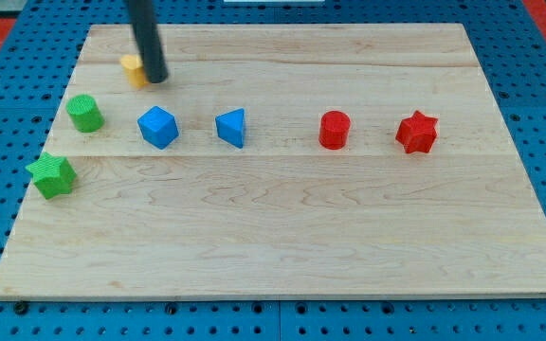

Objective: Point your arm to the top center

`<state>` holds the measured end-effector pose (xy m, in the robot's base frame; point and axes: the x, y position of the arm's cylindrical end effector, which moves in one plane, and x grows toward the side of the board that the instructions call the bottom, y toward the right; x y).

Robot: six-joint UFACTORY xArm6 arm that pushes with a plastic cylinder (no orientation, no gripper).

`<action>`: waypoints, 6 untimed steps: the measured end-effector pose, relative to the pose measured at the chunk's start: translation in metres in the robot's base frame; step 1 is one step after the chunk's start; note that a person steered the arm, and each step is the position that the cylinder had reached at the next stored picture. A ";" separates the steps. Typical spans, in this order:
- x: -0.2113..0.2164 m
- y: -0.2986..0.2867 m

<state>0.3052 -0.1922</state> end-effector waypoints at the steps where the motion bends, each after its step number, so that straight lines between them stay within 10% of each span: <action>1: 0.000 -0.024; 4: -0.113 0.138; 6: -0.112 0.272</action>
